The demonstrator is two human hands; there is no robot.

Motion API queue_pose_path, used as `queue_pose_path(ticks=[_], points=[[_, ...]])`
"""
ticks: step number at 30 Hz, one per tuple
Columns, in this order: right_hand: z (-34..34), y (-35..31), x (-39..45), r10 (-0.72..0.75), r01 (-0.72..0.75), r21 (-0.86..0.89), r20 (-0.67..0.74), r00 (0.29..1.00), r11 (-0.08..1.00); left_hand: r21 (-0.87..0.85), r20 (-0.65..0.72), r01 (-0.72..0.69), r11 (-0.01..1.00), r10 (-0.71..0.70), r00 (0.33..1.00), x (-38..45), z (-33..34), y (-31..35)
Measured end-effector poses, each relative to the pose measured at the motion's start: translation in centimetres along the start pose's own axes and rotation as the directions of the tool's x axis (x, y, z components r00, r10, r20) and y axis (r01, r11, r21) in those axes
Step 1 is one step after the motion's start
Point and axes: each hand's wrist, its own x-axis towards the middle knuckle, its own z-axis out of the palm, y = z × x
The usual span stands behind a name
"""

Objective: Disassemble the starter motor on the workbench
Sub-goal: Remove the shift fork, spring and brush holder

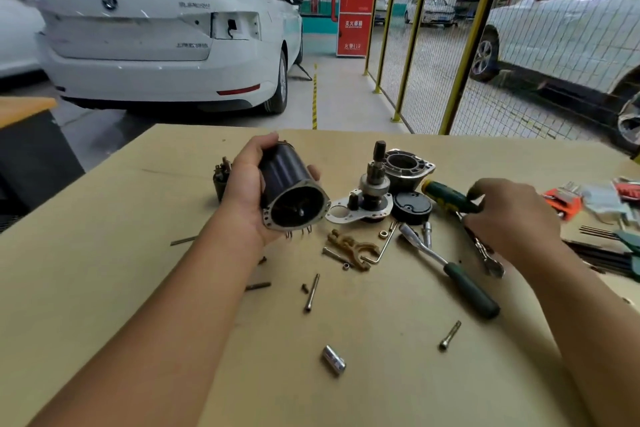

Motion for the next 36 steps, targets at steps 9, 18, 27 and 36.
queue_pose_path(ticks=[9,18,27,36], points=[[-1.5,-6.8,-11.0,-0.783,0.844,0.159,-0.318,0.535,0.512,0.526,-0.231,-0.419,0.74,0.598,0.767,0.7,0.1,-1.4],[2.0,-9.4,-15.8,-0.94,0.956,0.078,0.22,0.259,0.282,0.591,-0.02,-0.644,0.486,0.806,0.591,0.7,-0.5,-1.4],[2.5,-8.5,-13.1,-0.82,0.823,0.072,0.167,0.548,0.564,0.815,0.27,-0.56,0.152,0.755,0.597,5.2,2.4,0.1],[3.0,-8.6,-12.0,-0.777,0.766,0.137,0.139,0.613,0.629,0.897,0.237,-0.413,0.154,0.62,0.748,8.4,0.9,-2.0]])
